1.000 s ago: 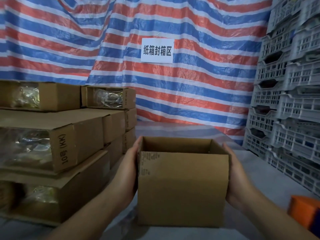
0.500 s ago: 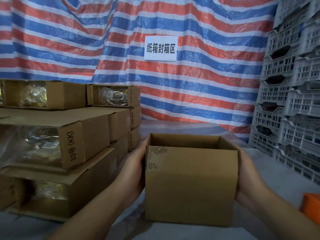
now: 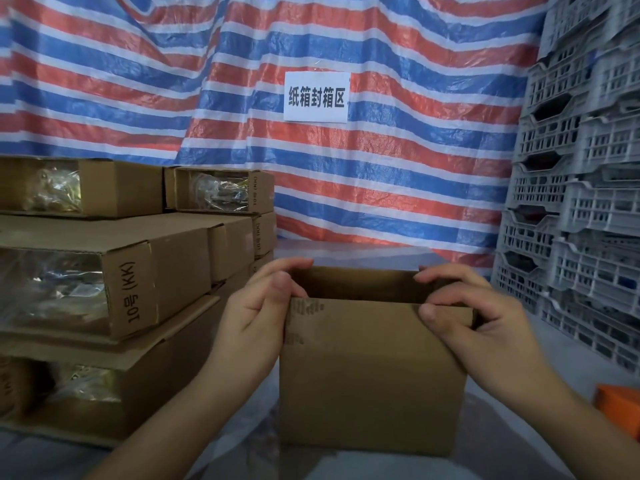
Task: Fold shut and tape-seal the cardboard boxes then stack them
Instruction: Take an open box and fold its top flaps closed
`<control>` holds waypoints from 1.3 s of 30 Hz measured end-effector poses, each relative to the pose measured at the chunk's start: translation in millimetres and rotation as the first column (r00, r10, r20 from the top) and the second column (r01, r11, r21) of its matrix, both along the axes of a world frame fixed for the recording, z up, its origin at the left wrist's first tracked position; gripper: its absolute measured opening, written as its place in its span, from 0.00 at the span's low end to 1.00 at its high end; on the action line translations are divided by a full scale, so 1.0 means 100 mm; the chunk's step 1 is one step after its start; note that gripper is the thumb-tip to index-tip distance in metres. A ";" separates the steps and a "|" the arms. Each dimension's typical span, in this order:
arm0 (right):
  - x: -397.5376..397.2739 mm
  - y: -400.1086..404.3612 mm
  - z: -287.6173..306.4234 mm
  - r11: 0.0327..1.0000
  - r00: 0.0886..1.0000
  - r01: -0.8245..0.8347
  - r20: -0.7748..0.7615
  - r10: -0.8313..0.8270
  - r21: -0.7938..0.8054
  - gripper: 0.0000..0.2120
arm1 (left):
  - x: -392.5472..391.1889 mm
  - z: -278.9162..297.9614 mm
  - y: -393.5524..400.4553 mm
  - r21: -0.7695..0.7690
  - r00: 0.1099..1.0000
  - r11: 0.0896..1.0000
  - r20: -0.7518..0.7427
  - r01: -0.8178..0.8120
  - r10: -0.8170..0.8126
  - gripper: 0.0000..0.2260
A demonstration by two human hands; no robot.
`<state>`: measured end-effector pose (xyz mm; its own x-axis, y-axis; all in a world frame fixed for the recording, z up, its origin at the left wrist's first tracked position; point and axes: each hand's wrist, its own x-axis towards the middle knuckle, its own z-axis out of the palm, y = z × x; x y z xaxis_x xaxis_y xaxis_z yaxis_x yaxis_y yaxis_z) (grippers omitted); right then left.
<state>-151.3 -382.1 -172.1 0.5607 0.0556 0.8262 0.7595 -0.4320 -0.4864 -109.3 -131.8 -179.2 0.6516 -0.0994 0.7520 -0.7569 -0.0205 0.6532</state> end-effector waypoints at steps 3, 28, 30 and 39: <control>-0.02 -0.01 0.00 0.999 0.998 -0.025 0.057 0.026 -0.026 0.04 | 0.05 -0.03 -0.03 -0.129 0.980 0.986 -0.157 0.104 -0.124 0.24; -0.03 0.03 0.04 0.998 0.997 -0.057 0.054 0.058 -0.026 0.09 | 0.19 0.04 -0.02 -0.200 0.758 0.914 -0.513 0.352 -0.404 0.32; -0.03 0.03 0.03 0.999 0.997 -0.049 0.058 0.050 -0.023 0.09 | 0.19 0.00 -0.02 -0.249 0.699 0.891 -0.553 0.380 -0.453 0.28; -0.03 0.03 0.00 1.000 0.999 0.000 0.050 0.001 -0.019 0.09 | 0.12 0.01 -0.06 -0.196 0.686 0.932 -0.634 0.304 -0.357 0.20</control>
<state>-153.9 -379.5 -171.7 0.5190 0.0723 0.8517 0.7828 -0.4404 -0.4396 -97.1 -138.2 -177.8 0.9140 -0.3688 0.1692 -0.0941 0.2131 0.9725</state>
